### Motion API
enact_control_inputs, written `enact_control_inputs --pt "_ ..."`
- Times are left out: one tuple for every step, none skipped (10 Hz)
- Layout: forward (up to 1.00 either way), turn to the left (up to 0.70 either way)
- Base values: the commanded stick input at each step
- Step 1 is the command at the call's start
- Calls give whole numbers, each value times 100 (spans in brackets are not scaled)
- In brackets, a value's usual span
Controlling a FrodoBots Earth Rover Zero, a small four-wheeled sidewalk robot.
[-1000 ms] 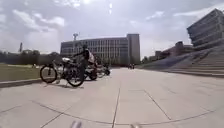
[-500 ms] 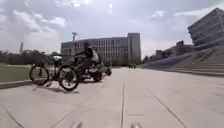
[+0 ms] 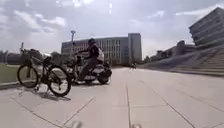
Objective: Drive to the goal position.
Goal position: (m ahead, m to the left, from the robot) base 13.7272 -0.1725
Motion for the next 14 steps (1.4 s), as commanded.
enact_control_inputs --pt "7 2" --pt "7 2" --pt "8 2" --pt "8 -16" --pt "8 -16" --pt "8 -16" --pt "7 -15" --pt "7 -15" --pt "7 -15" --pt "7 -15" --pt "7 -15" --pt "8 -16" --pt "7 -15" --pt "7 -15"
